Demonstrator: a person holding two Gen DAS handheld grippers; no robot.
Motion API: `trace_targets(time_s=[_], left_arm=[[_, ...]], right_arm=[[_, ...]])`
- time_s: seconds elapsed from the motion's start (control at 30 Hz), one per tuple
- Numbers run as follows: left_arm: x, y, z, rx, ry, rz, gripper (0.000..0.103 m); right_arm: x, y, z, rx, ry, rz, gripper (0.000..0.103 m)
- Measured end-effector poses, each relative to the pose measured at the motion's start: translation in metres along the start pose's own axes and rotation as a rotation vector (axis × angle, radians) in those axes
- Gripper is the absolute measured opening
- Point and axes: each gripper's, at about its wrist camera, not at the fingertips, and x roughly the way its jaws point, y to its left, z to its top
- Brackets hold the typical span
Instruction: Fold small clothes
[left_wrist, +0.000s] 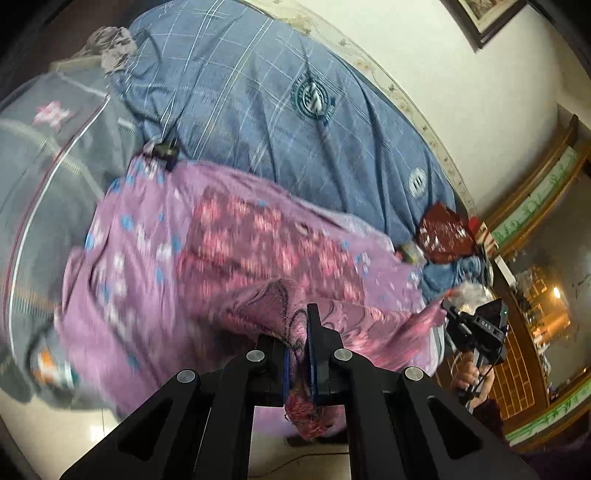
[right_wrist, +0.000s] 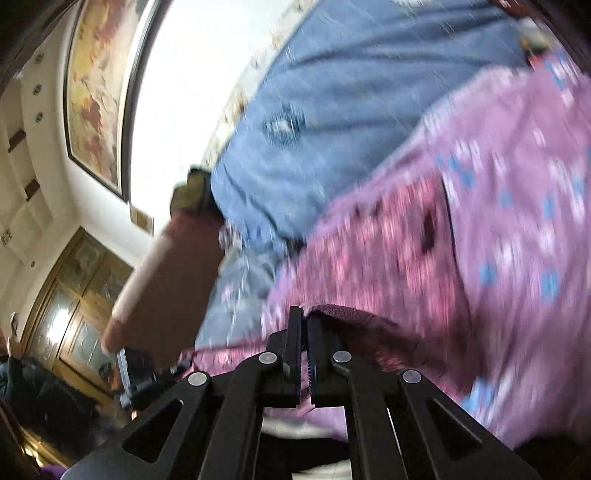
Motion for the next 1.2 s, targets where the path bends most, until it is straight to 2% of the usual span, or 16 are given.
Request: trace_targets(time_s=[0.17, 0.3, 0.4, 0.47, 0.53, 0.63, 0.73, 0.8, 0.83, 0.87, 0.9, 0.93, 1.0, 1.07, 1.17, 1.2], left_arm=[[0.099, 0.021, 0.086, -0.046, 0.023, 0.012, 0.005], [0.193, 0.059, 0.137, -0.092, 0.056, 0.045, 0.006], [0.259, 0.098, 0.156, -0.172, 0.089, 0.07, 0.008], [0.296, 0.122, 0.166, -0.207, 0.073, 0.094, 0.015], [0.321, 0.139, 0.175, -0.241, 0.064, 0.067, 0.018], [0.33, 0.147, 0.181, -0.275, 0.026, 0.017, 0.02], [0.306, 0.146, 0.178, -0.253, -0.089, -0.025, 0.02], [0.285, 0.141, 0.173, -0.236, -0.117, 0.013, 0.021], [0.274, 0.139, 0.166, -0.237, -0.124, 0.041, 0.022], [0.267, 0.137, 0.16, -0.236, -0.13, 0.051, 0.024], [0.26, 0.135, 0.15, -0.233, -0.133, 0.069, 0.033], [0.258, 0.133, 0.142, -0.232, -0.121, 0.102, 0.038], [0.247, 0.128, 0.134, -0.221, -0.147, 0.146, 0.051], [0.236, 0.12, 0.132, -0.205, -0.2, 0.161, 0.053], [0.227, 0.116, 0.128, -0.219, -0.245, 0.149, 0.057], [0.225, 0.115, 0.123, -0.223, -0.27, 0.173, 0.058]], right_arm=[[0.063, -0.012, 0.083, 0.009, -0.068, -0.045, 0.002], [0.13, -0.052, 0.131, 0.05, -0.075, -0.116, 0.002], [0.183, -0.093, 0.149, 0.083, -0.032, -0.198, 0.003], [0.201, -0.118, 0.152, 0.1, -0.032, -0.263, 0.008], [0.211, -0.145, 0.152, 0.145, -0.049, -0.316, 0.008], [0.214, -0.158, 0.146, 0.135, -0.024, -0.344, 0.01], [0.212, -0.13, 0.14, -0.002, 0.015, -0.334, 0.009], [0.213, -0.098, 0.134, -0.099, 0.047, -0.302, 0.01], [0.216, -0.085, 0.131, -0.124, 0.074, -0.286, 0.012], [0.222, -0.073, 0.128, -0.135, 0.114, -0.277, 0.026], [0.228, -0.063, 0.122, -0.131, 0.158, -0.254, 0.053], [0.231, -0.058, 0.118, -0.119, 0.181, -0.231, 0.063], [0.227, -0.055, 0.114, -0.074, 0.187, -0.219, 0.067], [0.217, -0.063, 0.118, -0.007, 0.157, -0.249, 0.067], [0.199, -0.09, 0.131, 0.137, 0.082, -0.351, 0.068], [0.198, -0.097, 0.134, 0.157, 0.085, -0.362, 0.068]])
